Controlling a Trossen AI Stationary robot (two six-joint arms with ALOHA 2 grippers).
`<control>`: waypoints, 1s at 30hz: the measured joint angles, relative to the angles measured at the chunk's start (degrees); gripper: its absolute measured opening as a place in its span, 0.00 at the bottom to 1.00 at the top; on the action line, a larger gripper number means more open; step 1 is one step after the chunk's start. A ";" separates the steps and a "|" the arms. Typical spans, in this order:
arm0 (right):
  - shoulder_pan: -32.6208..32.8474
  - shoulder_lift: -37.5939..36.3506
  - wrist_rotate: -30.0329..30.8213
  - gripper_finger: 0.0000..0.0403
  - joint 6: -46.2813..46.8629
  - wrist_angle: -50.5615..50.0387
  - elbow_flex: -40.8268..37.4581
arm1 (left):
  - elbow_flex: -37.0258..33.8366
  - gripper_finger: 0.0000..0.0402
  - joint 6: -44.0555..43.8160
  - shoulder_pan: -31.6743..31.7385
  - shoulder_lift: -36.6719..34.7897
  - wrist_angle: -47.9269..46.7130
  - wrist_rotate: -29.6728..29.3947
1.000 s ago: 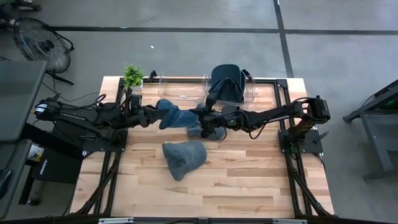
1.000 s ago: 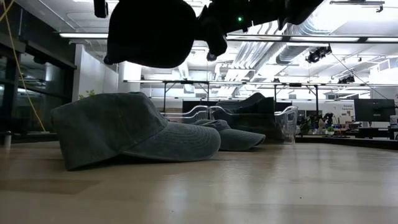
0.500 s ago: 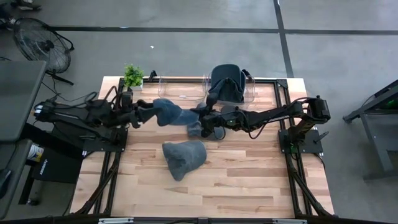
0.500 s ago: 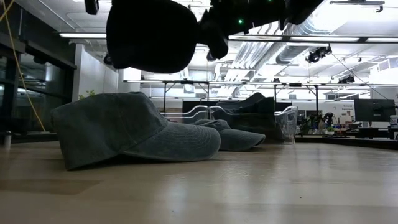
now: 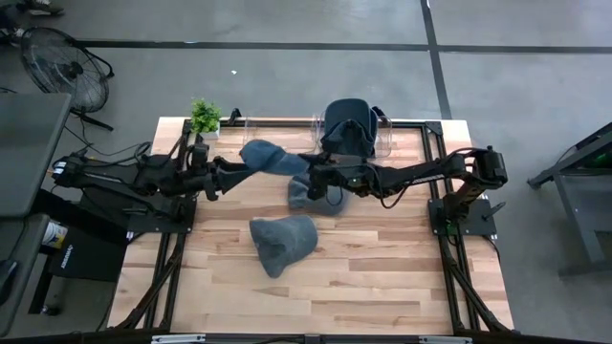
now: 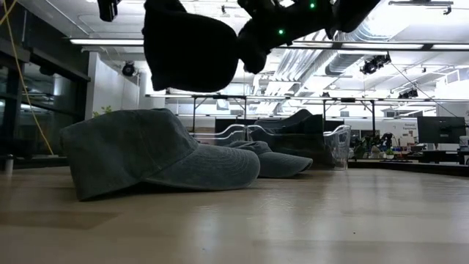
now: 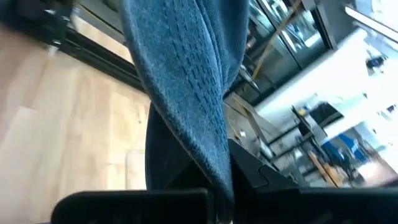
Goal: Pick & Place hat
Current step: Put the blue cap into the right transparent bin
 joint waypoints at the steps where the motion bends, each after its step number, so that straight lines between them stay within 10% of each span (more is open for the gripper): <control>1: -0.25 0.00 0.75 0.01 0.51 -0.03 0.00 | 0.00 0.62 0.20 0.00 0.10 -0.11 -0.15; 14: -6.35 -7.58 -0.75 0.01 14.87 -32.42 7.76 | 0.07 0.62 4.86 -0.01 -2.69 -0.62 -2.28; 30: -18.04 -9.46 -13.19 0.01 19.31 -87.69 40.71 | 0.02 0.62 5.09 0.00 -3.87 -5.88 -4.94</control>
